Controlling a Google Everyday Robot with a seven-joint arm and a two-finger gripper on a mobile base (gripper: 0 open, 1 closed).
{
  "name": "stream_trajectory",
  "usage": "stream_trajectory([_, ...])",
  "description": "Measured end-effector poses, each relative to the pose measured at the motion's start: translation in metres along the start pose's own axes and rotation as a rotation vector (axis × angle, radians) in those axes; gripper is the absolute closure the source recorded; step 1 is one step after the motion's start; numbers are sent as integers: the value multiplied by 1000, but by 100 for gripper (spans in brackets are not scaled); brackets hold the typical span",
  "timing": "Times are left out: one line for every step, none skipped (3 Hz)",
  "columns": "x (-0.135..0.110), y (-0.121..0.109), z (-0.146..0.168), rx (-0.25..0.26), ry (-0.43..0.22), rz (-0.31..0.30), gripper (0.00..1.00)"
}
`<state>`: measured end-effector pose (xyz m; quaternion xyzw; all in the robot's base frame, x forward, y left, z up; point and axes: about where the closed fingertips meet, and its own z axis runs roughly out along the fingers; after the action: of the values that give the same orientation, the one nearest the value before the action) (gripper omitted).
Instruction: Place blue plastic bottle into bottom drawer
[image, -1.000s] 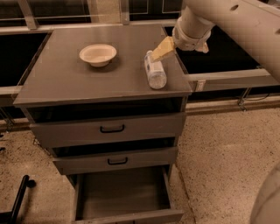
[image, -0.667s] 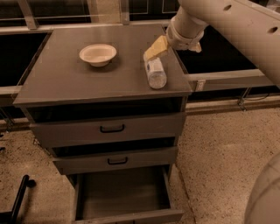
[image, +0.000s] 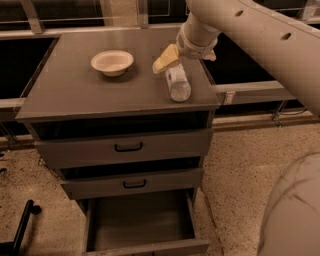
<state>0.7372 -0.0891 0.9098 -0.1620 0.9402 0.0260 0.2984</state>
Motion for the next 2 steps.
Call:
stream_trajectory([-1,8,31,10,37,-26,0])
stream_trajectory([-2,12,50,18,60,-35,0])
